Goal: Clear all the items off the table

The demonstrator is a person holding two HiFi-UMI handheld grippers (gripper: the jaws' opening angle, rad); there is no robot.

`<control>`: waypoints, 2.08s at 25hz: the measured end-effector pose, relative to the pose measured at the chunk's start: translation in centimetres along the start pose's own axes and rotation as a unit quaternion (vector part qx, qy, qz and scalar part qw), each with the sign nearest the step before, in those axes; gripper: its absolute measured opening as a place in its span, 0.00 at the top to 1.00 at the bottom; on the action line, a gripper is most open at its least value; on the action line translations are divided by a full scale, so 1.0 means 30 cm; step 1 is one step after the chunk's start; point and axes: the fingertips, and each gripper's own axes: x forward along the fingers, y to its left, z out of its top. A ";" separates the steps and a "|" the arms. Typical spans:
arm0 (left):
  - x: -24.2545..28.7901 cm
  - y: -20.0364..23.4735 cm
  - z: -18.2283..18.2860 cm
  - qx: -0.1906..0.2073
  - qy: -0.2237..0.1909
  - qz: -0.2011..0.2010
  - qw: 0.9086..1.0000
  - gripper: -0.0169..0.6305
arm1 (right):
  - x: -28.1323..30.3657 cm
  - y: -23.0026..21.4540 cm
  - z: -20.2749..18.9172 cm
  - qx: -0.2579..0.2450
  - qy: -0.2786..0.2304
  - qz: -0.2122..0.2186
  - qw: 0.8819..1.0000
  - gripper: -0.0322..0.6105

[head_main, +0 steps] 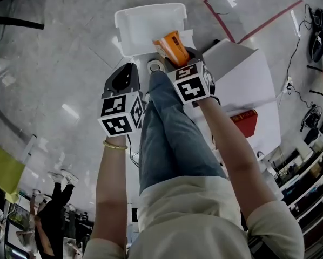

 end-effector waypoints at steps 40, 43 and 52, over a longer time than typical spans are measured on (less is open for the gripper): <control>0.475 0.125 -0.159 -0.039 0.043 0.009 0.998 0.93 | 0.632 -0.226 -0.054 0.005 0.080 -0.020 0.997 0.55; 0.477 0.122 -0.161 -0.041 0.043 0.008 0.998 0.93 | 0.655 -0.230 -0.062 0.003 0.088 -0.023 0.996 0.55; 0.468 0.123 -0.148 -0.041 0.038 0.007 0.998 0.93 | 0.675 -0.221 -0.059 -0.023 0.096 -0.027 0.995 0.53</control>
